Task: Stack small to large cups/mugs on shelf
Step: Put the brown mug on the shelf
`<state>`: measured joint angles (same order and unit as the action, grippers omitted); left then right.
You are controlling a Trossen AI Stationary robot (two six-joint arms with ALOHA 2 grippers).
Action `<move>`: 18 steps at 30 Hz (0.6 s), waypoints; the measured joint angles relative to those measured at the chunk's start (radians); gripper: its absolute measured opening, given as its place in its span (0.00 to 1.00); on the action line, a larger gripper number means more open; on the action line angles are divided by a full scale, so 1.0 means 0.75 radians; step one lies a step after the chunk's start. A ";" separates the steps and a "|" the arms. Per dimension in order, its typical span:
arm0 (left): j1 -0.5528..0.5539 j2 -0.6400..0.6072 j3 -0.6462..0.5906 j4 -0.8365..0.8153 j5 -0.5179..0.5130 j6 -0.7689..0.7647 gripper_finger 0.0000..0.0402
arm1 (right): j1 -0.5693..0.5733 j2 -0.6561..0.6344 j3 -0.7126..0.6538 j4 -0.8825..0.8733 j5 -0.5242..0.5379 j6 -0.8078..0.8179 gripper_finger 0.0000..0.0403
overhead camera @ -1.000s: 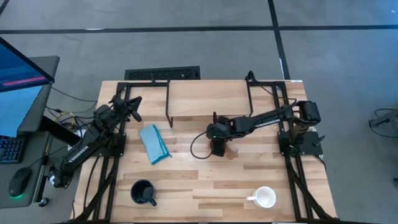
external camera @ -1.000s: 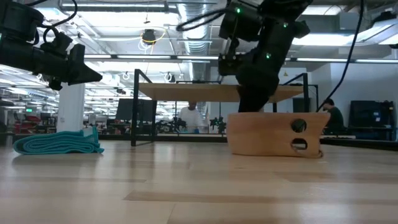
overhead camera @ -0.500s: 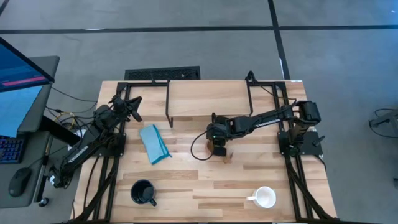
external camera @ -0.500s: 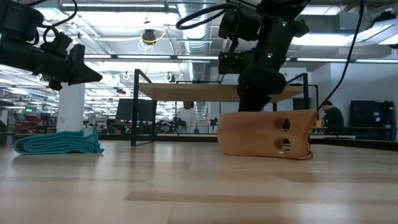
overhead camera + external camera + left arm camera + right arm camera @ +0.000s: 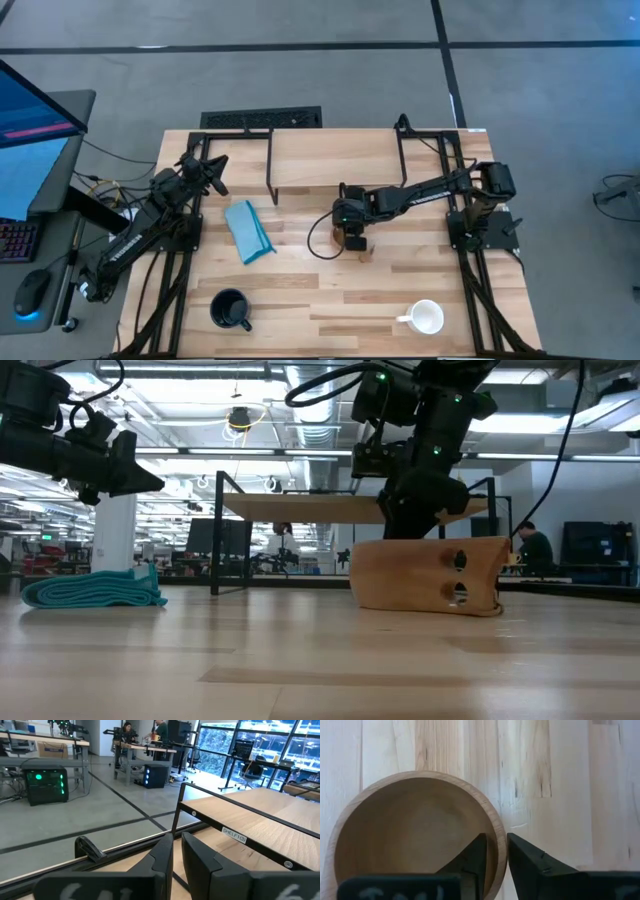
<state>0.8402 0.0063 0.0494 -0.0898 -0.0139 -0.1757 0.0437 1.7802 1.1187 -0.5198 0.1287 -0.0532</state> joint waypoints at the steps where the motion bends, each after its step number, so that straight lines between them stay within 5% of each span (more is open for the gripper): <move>1: 0.000 0.000 0.000 0.000 0.000 0.000 0.07 | 0.000 0.000 0.000 0.000 0.000 0.000 0.24; 12: 0.000 0.000 0.000 0.000 0.000 0.000 0.07 | -0.001 -0.002 0.003 -0.004 -0.007 0.032 0.09; 18: 0.000 0.000 0.000 0.000 0.000 0.000 0.07 | -0.009 -0.002 0.004 -0.027 -0.027 0.200 0.08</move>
<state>0.8402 0.0063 0.0494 -0.0902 -0.0139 -0.1757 0.0368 1.7783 1.1213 -0.5403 0.1085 0.0971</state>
